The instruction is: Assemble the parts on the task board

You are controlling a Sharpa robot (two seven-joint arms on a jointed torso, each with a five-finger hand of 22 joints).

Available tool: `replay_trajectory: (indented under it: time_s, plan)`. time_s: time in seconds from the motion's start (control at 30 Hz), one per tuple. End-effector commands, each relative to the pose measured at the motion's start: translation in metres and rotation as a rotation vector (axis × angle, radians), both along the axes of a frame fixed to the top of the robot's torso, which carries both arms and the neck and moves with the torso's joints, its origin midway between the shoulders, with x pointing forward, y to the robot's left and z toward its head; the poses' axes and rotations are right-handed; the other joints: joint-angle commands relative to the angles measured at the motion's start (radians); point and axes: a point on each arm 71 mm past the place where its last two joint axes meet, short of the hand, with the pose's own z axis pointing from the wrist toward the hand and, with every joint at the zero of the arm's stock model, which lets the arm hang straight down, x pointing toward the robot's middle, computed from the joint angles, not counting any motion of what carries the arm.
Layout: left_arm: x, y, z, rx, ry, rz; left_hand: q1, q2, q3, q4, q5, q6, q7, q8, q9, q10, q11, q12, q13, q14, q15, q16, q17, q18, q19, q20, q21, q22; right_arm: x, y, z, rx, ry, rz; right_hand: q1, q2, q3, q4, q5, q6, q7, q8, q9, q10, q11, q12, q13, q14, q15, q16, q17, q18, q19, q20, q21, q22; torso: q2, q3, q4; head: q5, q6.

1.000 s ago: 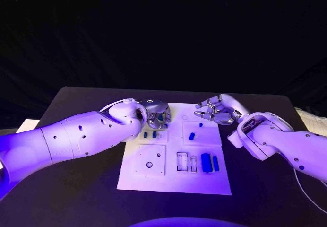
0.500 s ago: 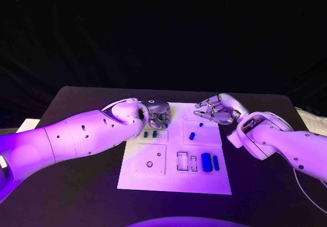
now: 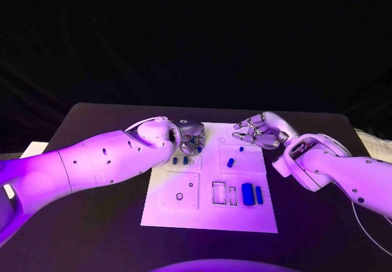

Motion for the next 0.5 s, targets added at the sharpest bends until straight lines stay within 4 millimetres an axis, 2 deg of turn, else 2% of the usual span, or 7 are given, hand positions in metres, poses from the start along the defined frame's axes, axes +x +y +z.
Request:
replay_trajectory:
  time_s: [0.03, 0.23, 0.5]
  plan:
    - [-0.0003, 0.0004, -0.0050, 0.040, 0.019, 0.006, -0.002, 0.006, 0.010, -0.003, -0.003, 0.013, -0.001, -0.004, -0.002, 0.013, 0.001, -0.006, 0.000, 0.034, -0.010, -0.004, -0.003, -0.018, 0.007, 0.001, 0.008, 0.004, -0.0007, 0.0016, -0.0004, -0.001, 0.002, 0.013, -0.001, 0.011, -0.005, -0.001, 0.003, 0.004, 0.000, 0.002, -0.001, -0.004, 0.000, -0.002, 0.001, 0.048, 0.001, -0.002, 0.011, 0.006, -0.006, 0.000, -0.003, 0.000, 0.000, 0.0000, -0.0001, 0.000, -0.001]
    - [-0.0002, -0.0014, -0.0035, 0.017, 0.000, -0.003, -0.007, 0.012, 0.019, -0.015, -0.004, 0.039, -0.005, -0.001, -0.002, 0.039, -0.004, -0.010, 0.003, 0.033, -0.013, -0.003, -0.010, -0.019, 0.008, -0.002, 0.019, 0.015, -0.0008, 0.0020, -0.0003, -0.001, 0.002, 0.014, -0.001, 0.011, -0.005, 0.000, 0.003, 0.004, 0.000, 0.002, -0.001, -0.004, 0.000, -0.001, 0.001, 0.048, 0.001, -0.003, 0.011, 0.006, -0.006, 0.000, -0.003, 0.000, 0.000, 0.0002, -0.0003, 0.001, -0.003]
    - [-0.0012, 0.0008, 0.0006, -0.045, -0.021, 0.003, -0.015, 0.017, 0.024, -0.023, -0.004, 0.061, -0.007, 0.001, -0.002, 0.059, -0.008, -0.016, 0.006, 0.032, -0.016, -0.002, -0.018, -0.021, 0.010, -0.005, 0.034, 0.028, -0.0007, 0.0022, -0.0004, 0.000, 0.003, 0.015, -0.002, 0.013, -0.006, 0.000, 0.003, 0.005, 0.000, 0.002, -0.001, -0.003, 0.000, 0.000, 0.001, 0.048, 0.001, -0.003, 0.011, 0.006, -0.006, 0.000, -0.003, 0.001, -0.001, -0.0001, 0.0007, 0.001, 0.000]
